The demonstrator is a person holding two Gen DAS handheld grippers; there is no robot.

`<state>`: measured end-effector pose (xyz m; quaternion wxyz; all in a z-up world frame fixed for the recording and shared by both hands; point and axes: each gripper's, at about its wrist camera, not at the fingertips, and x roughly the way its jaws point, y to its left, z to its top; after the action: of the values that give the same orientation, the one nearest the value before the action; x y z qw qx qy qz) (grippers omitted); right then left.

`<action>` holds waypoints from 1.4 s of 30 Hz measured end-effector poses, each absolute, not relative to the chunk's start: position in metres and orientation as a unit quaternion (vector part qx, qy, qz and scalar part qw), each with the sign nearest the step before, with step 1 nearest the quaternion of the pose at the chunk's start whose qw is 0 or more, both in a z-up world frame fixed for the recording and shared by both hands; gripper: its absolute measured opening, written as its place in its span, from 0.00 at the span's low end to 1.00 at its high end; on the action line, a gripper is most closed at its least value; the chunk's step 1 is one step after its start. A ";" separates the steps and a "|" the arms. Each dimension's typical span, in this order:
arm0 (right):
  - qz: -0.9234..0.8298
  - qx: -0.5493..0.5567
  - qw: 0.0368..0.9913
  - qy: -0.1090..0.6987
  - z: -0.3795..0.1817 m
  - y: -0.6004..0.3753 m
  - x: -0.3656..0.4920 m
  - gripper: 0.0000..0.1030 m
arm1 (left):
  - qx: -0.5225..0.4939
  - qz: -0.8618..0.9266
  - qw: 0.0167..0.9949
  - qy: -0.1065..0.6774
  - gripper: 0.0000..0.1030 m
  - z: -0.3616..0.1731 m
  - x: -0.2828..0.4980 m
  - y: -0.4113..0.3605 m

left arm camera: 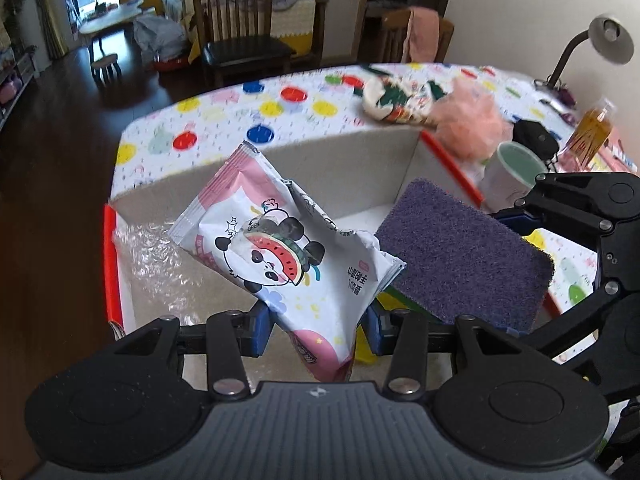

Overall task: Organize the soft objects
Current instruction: 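Lower both items into the shoebox and open both tools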

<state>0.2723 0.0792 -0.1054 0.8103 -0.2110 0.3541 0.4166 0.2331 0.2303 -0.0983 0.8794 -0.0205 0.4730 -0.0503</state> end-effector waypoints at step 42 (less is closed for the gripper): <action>0.416 -0.243 0.799 0.359 -0.114 0.087 0.267 0.88 | -0.031 -0.035 0.869 0.492 0.61 -0.109 0.225 0.227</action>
<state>0.2667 0.0868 -0.1135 0.7994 -0.2429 0.3587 0.4163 0.2248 0.2267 -0.1093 0.8692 -0.0310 0.4922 -0.0352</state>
